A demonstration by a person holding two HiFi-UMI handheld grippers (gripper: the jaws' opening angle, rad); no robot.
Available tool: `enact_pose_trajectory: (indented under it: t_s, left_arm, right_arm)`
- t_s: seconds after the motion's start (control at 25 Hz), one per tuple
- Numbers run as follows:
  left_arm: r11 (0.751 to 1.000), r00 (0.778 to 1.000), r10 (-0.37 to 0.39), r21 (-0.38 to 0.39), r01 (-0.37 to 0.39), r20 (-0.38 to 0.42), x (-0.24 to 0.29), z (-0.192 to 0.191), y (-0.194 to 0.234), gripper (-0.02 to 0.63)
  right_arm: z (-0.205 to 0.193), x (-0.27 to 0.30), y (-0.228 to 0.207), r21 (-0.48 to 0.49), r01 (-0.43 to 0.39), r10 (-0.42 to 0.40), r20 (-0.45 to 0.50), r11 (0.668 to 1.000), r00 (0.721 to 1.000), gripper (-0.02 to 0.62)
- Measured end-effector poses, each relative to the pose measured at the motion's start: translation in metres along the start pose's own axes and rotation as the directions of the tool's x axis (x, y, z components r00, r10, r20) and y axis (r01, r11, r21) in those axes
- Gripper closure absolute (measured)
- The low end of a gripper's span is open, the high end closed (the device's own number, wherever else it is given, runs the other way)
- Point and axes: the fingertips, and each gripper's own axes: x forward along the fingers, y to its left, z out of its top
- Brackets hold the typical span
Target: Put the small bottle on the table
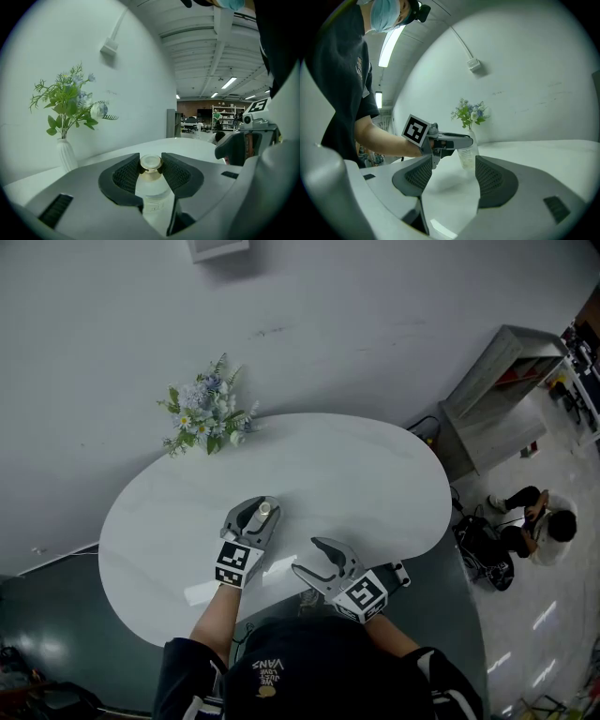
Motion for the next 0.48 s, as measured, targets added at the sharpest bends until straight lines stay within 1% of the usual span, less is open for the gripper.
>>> enact_pose_trajectory:
  t_s: [0.24, 0.48]
  left_arm:
    - [0.999, 0.999, 0.044, -0.029, -0.044, 0.002, 0.026, -0.002, 0.025, 0.446]
    - [0.997, 0.998, 0.06, -0.038, -0.06, 0.0, 0.046, -0.002, 0.04, 0.446]
  right_arm:
    - [-0.006, 0.005, -0.016, 0.022, 0.007, -0.006, -0.013, 1.0, 1.0, 0.334]
    - [-0.003, 0.01, -0.028, 0.027, 0.004, -0.004, -0.011, 1.0, 1.0, 0.334]
